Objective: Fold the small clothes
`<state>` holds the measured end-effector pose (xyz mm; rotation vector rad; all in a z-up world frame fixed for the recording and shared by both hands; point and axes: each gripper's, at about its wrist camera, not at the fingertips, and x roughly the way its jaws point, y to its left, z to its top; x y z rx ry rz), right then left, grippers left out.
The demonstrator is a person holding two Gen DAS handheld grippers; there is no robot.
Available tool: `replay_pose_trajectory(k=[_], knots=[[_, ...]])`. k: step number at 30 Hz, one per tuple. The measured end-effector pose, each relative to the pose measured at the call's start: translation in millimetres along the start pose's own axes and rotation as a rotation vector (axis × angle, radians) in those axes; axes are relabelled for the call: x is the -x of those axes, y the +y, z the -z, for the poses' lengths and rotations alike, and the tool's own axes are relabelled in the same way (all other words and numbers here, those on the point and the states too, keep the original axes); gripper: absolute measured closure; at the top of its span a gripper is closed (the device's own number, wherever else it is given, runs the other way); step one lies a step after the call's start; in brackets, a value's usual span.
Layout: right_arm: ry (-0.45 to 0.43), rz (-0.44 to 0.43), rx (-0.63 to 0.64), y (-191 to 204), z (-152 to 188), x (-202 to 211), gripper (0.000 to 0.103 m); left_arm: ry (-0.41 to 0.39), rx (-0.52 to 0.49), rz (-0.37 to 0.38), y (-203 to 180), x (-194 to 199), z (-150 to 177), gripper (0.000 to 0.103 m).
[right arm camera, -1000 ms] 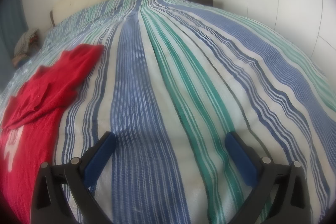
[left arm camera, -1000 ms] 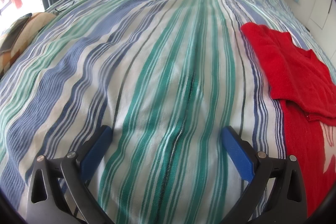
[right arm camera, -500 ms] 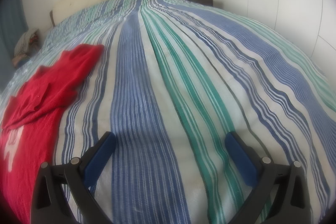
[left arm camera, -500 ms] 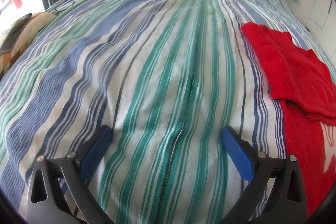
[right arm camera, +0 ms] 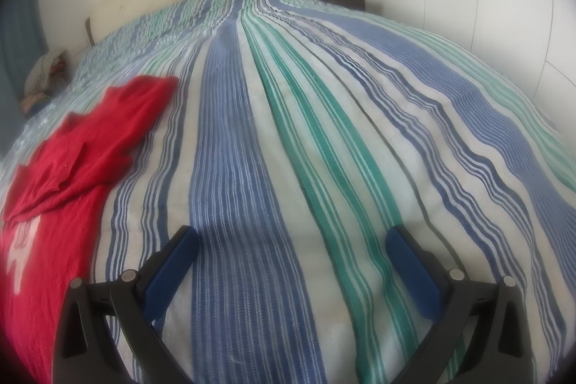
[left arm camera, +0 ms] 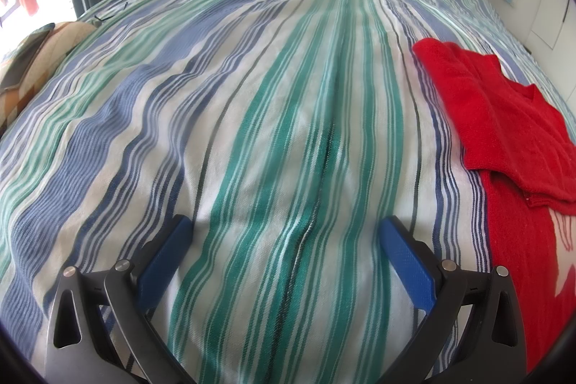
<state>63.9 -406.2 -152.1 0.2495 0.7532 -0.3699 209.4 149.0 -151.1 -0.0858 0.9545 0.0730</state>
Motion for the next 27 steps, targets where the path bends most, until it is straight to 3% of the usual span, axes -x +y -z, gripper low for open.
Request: replay_pose_trajectory(k=[13, 20, 27], knots=[[0.0, 0.0, 0.0, 0.3, -0.1, -0.3, 0.0, -0.001, -0.001, -0.003, -0.3, 0.2, -0.1, 0.0], [0.0, 0.0, 0.001, 0.2, 0.0, -0.4, 0.0, -0.016, -0.034, -0.05, -5.4, -0.2, 2.3, 0.0], [0.0, 0.0, 0.0, 0.1, 0.0, -0.2, 0.0, -0.014, -0.018, -0.027, -0.1, -0.8, 2.8, 0.0]])
